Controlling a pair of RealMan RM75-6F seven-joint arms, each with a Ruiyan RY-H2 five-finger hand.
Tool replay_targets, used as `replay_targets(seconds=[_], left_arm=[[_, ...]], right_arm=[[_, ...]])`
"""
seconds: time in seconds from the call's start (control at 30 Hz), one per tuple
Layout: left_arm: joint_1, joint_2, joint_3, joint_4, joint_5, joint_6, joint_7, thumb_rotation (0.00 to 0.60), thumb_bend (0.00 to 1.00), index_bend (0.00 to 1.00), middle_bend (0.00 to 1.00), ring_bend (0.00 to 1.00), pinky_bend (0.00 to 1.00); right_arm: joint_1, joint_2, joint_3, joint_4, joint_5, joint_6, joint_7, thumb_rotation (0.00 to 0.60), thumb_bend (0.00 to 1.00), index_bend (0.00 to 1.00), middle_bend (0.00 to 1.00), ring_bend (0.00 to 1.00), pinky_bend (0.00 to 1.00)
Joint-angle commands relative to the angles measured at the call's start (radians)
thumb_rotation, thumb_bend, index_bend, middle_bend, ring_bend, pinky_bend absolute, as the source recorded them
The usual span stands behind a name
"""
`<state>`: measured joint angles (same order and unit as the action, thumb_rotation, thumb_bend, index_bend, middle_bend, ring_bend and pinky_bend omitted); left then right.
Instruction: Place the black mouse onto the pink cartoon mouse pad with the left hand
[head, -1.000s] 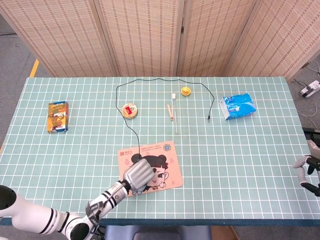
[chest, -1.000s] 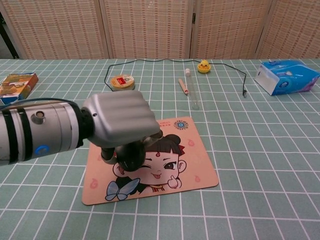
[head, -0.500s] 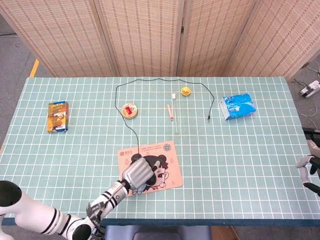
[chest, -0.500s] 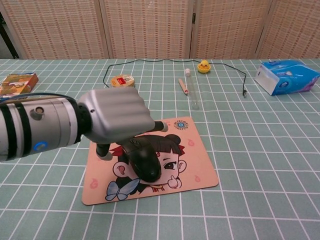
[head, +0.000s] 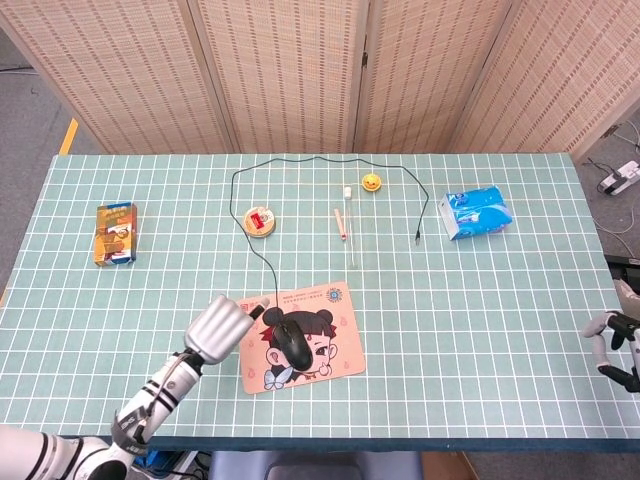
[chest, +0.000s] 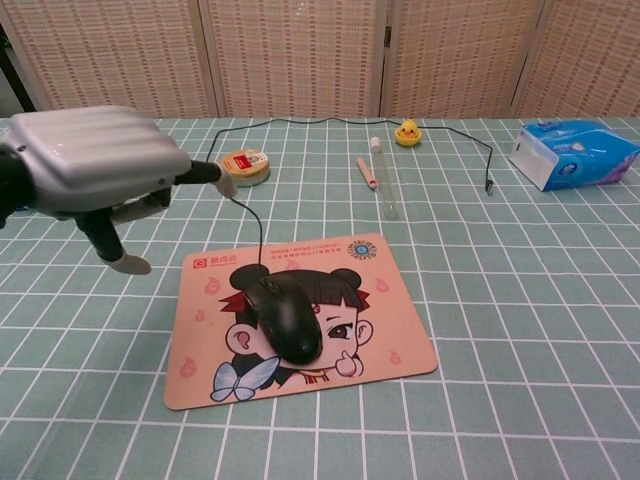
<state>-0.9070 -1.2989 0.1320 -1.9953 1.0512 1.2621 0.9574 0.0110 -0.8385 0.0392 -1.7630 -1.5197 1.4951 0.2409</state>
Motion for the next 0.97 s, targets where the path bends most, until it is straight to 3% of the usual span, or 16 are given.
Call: replay_targets(seconds=[0.03, 0.23, 0.47, 0.57, 0.73, 0.97], left_arm=[[0.166, 0.131, 0.046, 0.039, 0.192, 0.112, -0.305, 0.6, 0.17, 0.25, 0.82, 0.88, 1.0], [0.303, 0.184, 0.082, 0.12, 0.33, 0.238, -0.418, 0.6, 0.17, 0.27, 0.74, 0.75, 0.99], [0.442, 0.193, 0.095, 0.233, 0.42, 0.335, -0.579, 0.6, 0.17, 0.29, 0.63, 0.65, 0.8], [0.498, 0.189, 0.097, 0.278, 0.44, 0.367, -0.641, 0.6, 0.17, 0.33, 0.63, 0.64, 0.77], [0.593, 0.161, 0.071, 0.358, 0.395, 0.402, -0.692, 0.6, 0.17, 0.41, 0.62, 0.64, 0.77], [0.666, 0.153, 0.035, 0.384, 0.347, 0.402, -0.67, 0.6, 0.17, 0.42, 0.62, 0.64, 0.77]], right_arm=[[0.009, -0.008, -0.003, -0.006, 0.009, -0.021, -0.028, 0.6, 0.35, 0.51, 0.52, 0.58, 0.72], [0.025, -0.023, -0.009, -0.021, 0.03, -0.067, -0.096, 0.6, 0.35, 0.51, 0.52, 0.58, 0.72], [0.042, -0.045, -0.016, -0.036, 0.046, -0.109, -0.169, 0.6, 0.35, 0.51, 0.52, 0.58, 0.72], [0.048, -0.053, -0.018, -0.04, 0.054, -0.122, -0.193, 0.6, 0.35, 0.51, 0.52, 0.58, 0.72], [0.052, -0.06, -0.019, -0.046, 0.062, -0.13, -0.219, 0.6, 0.35, 0.51, 0.52, 0.58, 0.72], [0.058, -0.072, -0.022, -0.047, 0.074, -0.145, -0.24, 0.6, 0.35, 0.51, 0.52, 0.58, 0.72]])
